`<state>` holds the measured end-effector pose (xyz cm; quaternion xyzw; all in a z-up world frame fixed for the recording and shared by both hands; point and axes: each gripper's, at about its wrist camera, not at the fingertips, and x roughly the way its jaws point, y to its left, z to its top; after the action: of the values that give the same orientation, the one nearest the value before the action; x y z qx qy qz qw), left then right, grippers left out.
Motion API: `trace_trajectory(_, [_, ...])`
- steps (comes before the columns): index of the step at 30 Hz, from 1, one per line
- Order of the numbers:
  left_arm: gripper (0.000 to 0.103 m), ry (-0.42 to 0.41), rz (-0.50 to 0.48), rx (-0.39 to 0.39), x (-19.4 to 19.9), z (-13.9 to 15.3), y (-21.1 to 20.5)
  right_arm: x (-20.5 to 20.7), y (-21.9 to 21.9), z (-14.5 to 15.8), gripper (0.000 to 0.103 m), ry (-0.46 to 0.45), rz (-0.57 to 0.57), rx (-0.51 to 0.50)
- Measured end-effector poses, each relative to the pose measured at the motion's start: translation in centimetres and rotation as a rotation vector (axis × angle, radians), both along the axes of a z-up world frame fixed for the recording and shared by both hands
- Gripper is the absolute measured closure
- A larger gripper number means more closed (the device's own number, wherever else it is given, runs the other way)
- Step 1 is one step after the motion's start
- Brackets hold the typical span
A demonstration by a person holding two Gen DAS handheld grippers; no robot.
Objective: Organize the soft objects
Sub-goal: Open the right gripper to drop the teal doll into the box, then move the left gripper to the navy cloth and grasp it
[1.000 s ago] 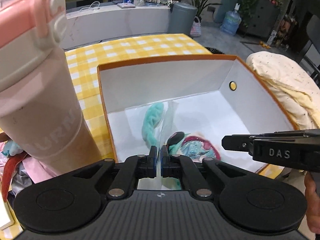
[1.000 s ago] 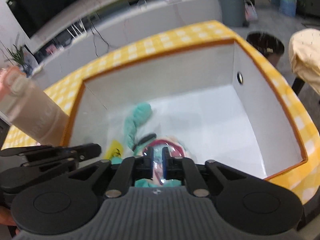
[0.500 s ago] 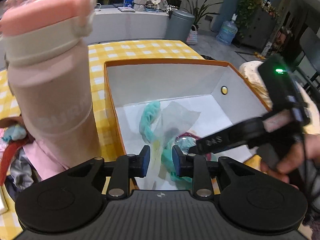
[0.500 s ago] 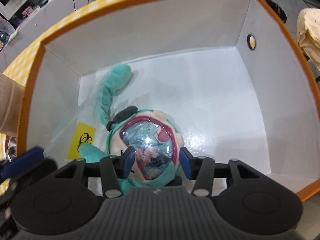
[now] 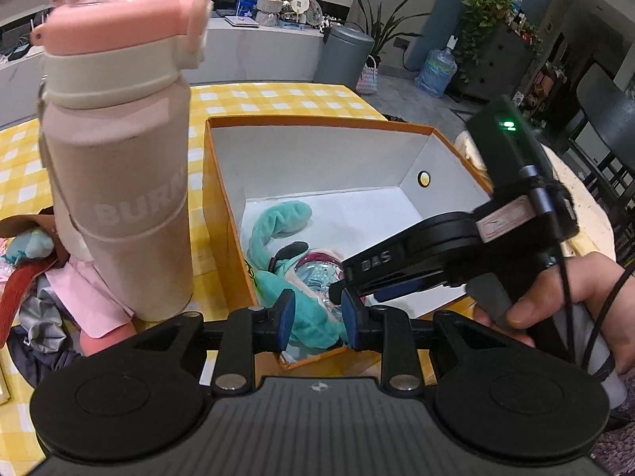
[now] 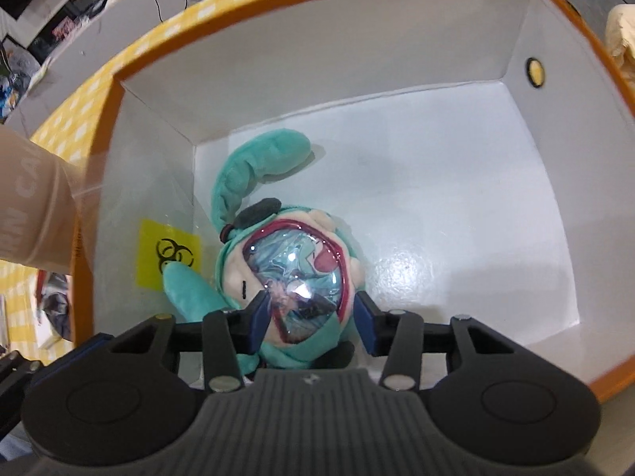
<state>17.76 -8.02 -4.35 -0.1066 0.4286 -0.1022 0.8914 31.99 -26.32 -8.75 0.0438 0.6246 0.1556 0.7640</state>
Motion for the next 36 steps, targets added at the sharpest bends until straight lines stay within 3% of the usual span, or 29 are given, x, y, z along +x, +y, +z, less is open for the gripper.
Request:
trace_trajectory(7, [0.071, -0.04, 0.024, -0.045, -1.9, 1.6, 0.8, -2.8, -0.7, 3.5, 0.055, -0.127, -0.016, 0.032])
trace_trajectory(16, [0.068, -0.142, 0.027, 0.017, -5.3, 3.8, 1.9, -10.0, 0.4, 8.8, 0.052, -0.455, -0.006, 0.097])
trace_trajectory(23, [0.068, -0.174, 0.081, 0.034, -7.7, 3.5, 4.8, -15.0, 3.4, 9.0, 0.046, -0.626, 0.084, 0.157])
trace_trajectory(28, [0.068, -0.166, 0.169, 0.026, -9.1, 2.4, 8.2, -17.4, 6.5, 8.2, 0.046, -0.706, 0.168, 0.148])
trace_trajectory(36, [0.068, -0.183, 0.243, 0.079, -11.2, 0.9, 11.7, -19.3, 11.4, 6.7, 0.046, -0.688, 0.295, 0.134])
